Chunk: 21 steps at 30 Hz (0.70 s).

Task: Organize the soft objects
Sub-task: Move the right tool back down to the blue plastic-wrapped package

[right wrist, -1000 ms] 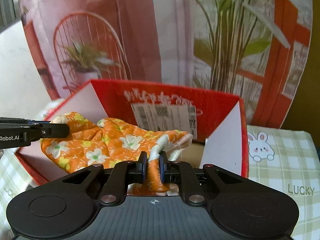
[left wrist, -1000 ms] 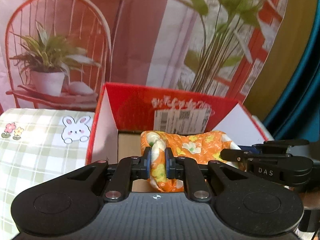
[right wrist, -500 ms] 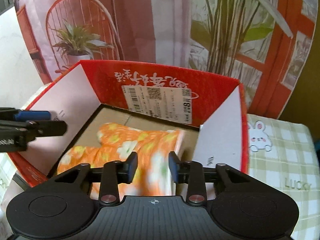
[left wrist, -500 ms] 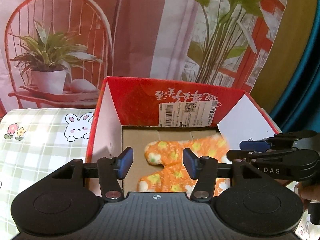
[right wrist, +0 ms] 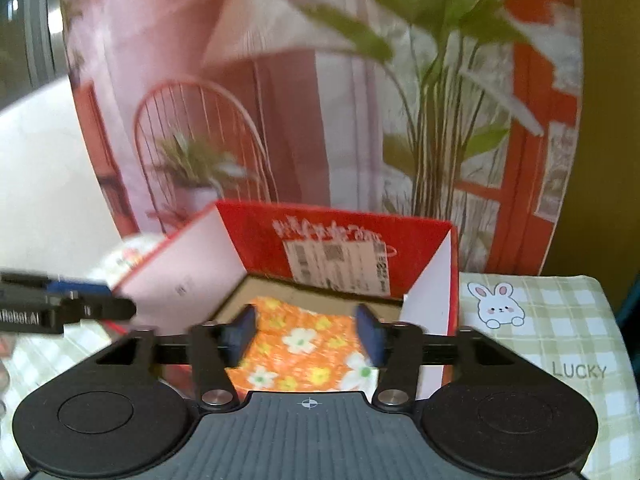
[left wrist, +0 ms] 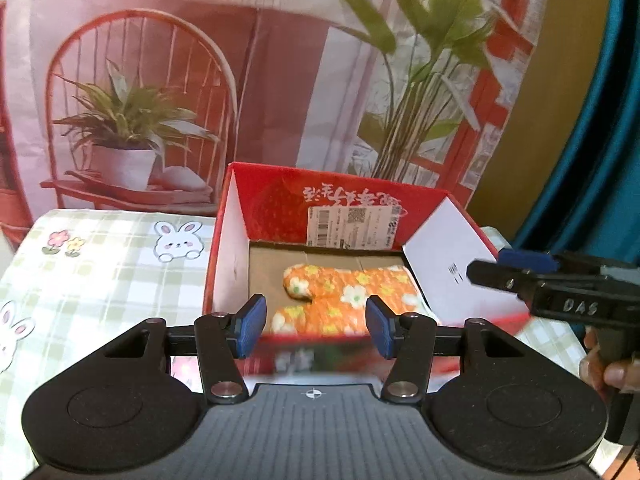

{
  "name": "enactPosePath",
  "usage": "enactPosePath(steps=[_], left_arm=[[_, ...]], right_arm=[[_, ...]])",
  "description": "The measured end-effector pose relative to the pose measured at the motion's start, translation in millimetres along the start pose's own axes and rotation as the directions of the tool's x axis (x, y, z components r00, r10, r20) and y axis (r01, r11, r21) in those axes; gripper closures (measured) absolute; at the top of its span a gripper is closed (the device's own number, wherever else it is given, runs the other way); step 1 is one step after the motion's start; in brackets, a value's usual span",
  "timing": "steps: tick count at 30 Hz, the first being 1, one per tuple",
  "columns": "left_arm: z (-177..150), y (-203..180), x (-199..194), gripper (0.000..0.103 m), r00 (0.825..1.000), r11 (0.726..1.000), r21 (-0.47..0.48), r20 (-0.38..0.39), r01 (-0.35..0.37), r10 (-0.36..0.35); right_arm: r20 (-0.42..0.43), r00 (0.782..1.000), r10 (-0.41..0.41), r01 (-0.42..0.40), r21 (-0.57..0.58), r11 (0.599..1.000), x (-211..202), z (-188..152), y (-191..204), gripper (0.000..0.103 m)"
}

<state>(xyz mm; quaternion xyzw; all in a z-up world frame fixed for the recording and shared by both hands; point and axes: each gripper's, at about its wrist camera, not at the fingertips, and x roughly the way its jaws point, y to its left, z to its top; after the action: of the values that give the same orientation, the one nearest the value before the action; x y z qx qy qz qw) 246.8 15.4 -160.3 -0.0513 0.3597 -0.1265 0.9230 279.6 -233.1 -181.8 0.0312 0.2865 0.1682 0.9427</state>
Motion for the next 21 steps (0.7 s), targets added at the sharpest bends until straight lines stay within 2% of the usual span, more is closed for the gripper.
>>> enactPosePath(steps=[1,2,3,4,5,7,9,15,21], left_arm=[[-6,-3,-8,0.038,1.0,1.0,0.017,0.008,0.0,0.0],[-11,-6,-15,0.025,1.0,0.999,0.034,0.017,-0.004,0.003],[-17,-9,-24,0.017,0.999,0.998,0.051,0.03,-0.024,0.022],[-23,-13,-32,0.005,0.998,0.997,0.06,0.046,-0.045,0.042],[-27,-15,-39,0.001,0.997,0.996,0.064,0.062,-0.056,0.052],[-34,-17,-52,0.0,0.995,0.996,0.065,0.089,-0.06,0.055],[-41,-18,-59,0.0,0.995,0.996,0.056,0.077,-0.068,0.064],[-66,-26,-72,0.0,0.987,0.986,0.076,0.072,-0.149,0.143],[-84,-27,-86,0.0,0.984,0.988,0.046,0.105,-0.149,0.144]], right_arm=[[0.023,1.0,0.003,-0.003,0.003,1.0,-10,-4,3,0.034],[0.039,0.999,0.004,-0.004,0.004,1.0,-16,-8,5,0.027],[0.054,0.999,0.004,-0.004,0.004,1.0,-24,-12,7,0.022],[0.07,0.998,0.001,-0.002,0.007,1.0,-31,-16,10,0.011],[0.083,0.997,0.001,-0.002,0.009,1.0,-37,-21,13,0.0],[0.108,0.994,0.004,-0.004,0.005,1.0,-49,-31,18,0.0],[0.121,0.993,0.001,-0.003,0.01,1.0,-60,-39,21,0.0],[0.119,0.993,0.009,-0.016,0.059,0.998,-82,-69,29,0.0],[0.086,0.996,0.007,-0.013,0.063,0.998,-94,-99,38,0.0]])
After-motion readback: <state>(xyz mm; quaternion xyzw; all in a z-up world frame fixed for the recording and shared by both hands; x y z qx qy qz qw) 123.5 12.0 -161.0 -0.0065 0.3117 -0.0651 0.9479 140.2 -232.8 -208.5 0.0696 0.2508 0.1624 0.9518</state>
